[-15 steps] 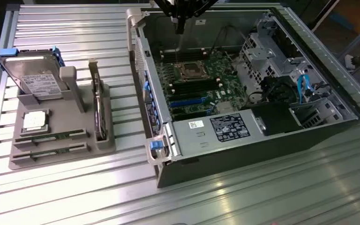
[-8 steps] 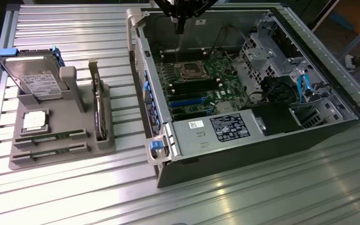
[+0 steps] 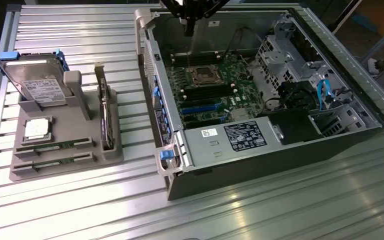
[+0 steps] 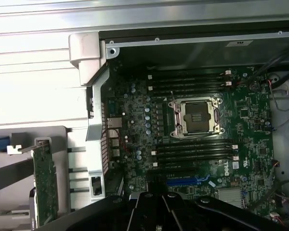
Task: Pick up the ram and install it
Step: 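Reach for the ram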
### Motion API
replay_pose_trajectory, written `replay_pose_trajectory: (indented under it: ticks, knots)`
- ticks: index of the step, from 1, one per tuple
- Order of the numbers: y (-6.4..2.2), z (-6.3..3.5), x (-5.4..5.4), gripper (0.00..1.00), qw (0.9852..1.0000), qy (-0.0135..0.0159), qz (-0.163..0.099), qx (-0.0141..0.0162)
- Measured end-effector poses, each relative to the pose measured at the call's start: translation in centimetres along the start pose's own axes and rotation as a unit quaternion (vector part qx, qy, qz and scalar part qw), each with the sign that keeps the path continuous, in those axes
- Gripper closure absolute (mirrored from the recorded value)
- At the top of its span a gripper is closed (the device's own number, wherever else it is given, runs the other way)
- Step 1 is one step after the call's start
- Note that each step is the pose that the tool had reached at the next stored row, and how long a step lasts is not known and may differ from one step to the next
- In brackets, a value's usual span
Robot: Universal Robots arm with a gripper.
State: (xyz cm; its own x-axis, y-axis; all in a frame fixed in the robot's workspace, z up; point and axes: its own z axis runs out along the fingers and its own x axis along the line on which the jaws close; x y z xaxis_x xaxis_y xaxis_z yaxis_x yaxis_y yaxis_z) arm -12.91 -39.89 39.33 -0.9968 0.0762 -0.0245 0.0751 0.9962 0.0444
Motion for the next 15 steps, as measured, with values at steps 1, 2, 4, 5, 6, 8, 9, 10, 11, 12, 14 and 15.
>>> replay_pose_trajectory:
  ticks: [1,2,4,5,6,8,9,10,11,12,14,15]
  knots:
    - [-0.01,-0.01,0.2,0.89,1.0,0.0,0.0,0.0]
    - [-0.03,-0.01,0.3,0.89,1.0,0.0,0.0,0.0]
    - [-0.05,-0.02,0.7,0.89,1.0,0.0,0.0,0.0]
    - [-0.06,-0.02,0.8,0.89,1.0,0.0,0.0,0.0]
    - [-0.08,-0.03,1.1,0.89,1.0,0.0,0.0,0.0]
    - [-0.11,-0.04,1.4,0.89,1.0,0.0,0.0,0.0]
    - [-0.12,-0.05,1.6,0.89,1.0,0.0,0.0,0.0]
    - [-0.14,-0.05,1.8,0.89,1.0,0.0,0.0,0.0]
    - [-0.15,-0.06,2.0,0.89,1.0,0.0,0.0,0.0]
    - [-0.17,-0.06,2.2,0.89,1.0,0.0,0.0,0.0]
    - [-0.19,-0.07,2.6,0.89,1.0,0.0,0.0,0.0]
    - [-0.21,-0.08,2.8,0.89,1.0,0.0,0.0,0.0]
